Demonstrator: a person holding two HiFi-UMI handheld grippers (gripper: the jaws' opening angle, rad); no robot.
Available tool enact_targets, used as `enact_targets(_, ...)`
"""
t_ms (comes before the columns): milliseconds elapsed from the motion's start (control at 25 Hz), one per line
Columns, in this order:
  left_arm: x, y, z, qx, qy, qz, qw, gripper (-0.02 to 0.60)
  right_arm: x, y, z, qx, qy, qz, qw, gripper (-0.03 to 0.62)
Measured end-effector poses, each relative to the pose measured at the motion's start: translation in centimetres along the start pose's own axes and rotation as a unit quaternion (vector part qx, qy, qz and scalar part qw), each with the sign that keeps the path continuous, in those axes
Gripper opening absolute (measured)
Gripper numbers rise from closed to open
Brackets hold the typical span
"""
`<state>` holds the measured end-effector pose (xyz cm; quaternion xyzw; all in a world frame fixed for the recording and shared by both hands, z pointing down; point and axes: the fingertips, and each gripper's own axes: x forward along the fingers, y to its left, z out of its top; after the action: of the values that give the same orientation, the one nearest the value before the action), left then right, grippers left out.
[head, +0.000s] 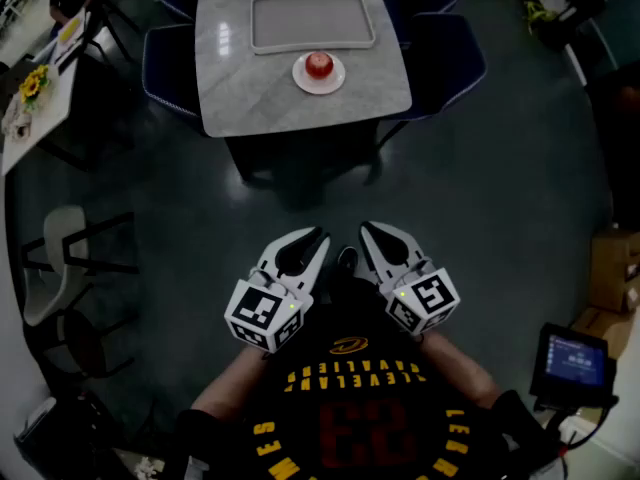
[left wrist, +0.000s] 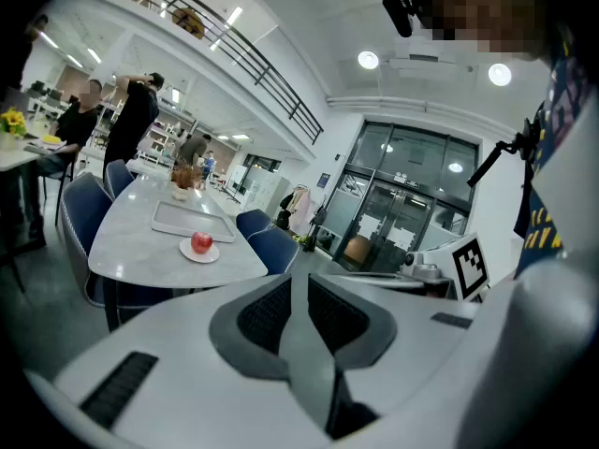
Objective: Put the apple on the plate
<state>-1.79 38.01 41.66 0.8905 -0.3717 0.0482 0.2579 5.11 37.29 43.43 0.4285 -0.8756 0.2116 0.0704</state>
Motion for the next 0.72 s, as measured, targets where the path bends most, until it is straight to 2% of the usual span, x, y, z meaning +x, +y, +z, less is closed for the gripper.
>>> enact_targets(160,0.1,-1.6,0.6,0.003,-0.009,-0.003,0.9999,0.058,-0.9,0.3,0.5,-0.004,-0.001,0.002,1.0,0.006)
enact_targets(400,1.5,-3.1,0.2,-0.001,0.001,0.002,1.0,0.06,-1.8,-1.0,0.6,-0.003,-0.001,0.011,1.0,0.005)
enact_targets(720,3.9,-4.0,1.1,0.013,-0.007,0.034,0.9993,0.058,-1.9,-4.3,2.2,0.019,-0.028,0.03,0.999,0.006)
